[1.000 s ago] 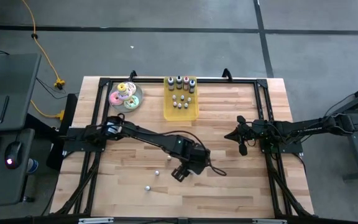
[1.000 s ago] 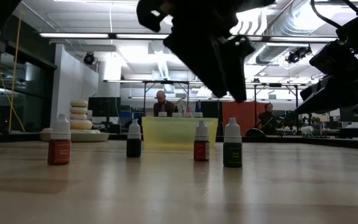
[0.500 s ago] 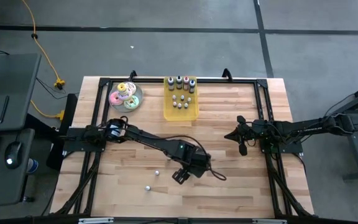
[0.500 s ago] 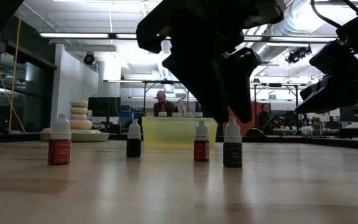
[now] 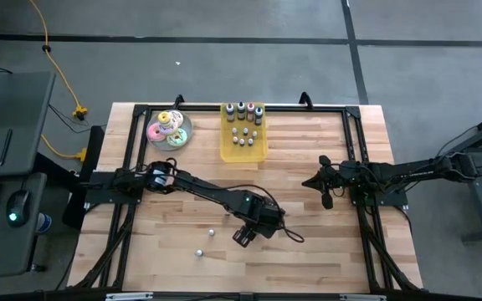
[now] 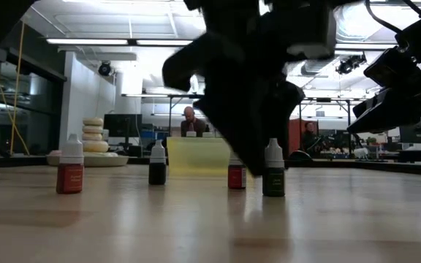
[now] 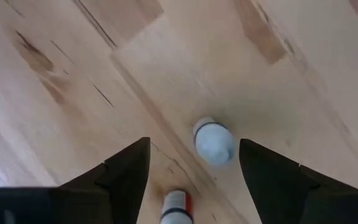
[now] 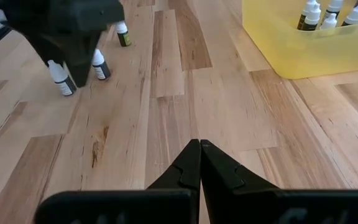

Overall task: Pick & Place food coloring
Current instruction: Put the small black food coloring bottle into the yellow bin

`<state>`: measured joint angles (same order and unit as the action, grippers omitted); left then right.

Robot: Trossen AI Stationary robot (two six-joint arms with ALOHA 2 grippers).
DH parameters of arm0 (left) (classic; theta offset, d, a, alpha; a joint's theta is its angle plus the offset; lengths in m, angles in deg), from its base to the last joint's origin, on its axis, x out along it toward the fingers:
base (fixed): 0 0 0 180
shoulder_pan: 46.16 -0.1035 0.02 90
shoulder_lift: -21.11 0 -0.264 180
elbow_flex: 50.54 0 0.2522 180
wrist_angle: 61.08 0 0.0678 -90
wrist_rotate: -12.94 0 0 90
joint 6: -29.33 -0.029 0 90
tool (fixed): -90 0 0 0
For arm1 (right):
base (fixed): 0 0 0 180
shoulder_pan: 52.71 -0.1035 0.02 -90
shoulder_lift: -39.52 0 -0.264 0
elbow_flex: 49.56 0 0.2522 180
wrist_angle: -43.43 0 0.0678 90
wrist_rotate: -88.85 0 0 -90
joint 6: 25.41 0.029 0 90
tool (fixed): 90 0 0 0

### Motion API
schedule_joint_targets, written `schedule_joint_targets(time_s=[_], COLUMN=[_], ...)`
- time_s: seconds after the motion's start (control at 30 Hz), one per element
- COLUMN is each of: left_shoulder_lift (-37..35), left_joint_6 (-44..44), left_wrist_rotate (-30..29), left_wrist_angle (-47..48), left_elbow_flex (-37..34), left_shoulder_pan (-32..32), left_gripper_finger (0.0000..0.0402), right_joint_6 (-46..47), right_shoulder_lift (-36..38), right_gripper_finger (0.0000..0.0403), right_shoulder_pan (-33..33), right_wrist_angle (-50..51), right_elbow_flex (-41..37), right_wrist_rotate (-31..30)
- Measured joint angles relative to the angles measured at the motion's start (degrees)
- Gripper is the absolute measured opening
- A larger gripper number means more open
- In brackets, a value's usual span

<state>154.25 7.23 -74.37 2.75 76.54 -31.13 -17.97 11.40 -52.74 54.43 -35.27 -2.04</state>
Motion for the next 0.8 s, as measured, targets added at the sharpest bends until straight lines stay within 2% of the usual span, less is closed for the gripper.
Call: schedule_joint_targets(time_s=[0.33, 0.8], left_shoulder_lift=[-0.1, -0.1], left_joint_6=[1.6, 6.2], left_wrist_rotate=[0.0, 3.2], left_wrist_angle=[-0.6, -0.6], left_elbow_flex=[0.1, 0.1], left_shoulder_pan=[0.0, 0.0], left_gripper_finger=[0.0231, 0.0146], right_joint_6=[0.0, 0.0], right_shoulder_lift=[0.0, 0.0], right_gripper_finger=[0.0, 0.0], right_shoulder_pan=[0.0, 0.0], right_wrist_angle=[0.0, 0.0], right_elbow_flex=[0.0, 0.0], right_wrist_rotate=[0.0, 0.0])
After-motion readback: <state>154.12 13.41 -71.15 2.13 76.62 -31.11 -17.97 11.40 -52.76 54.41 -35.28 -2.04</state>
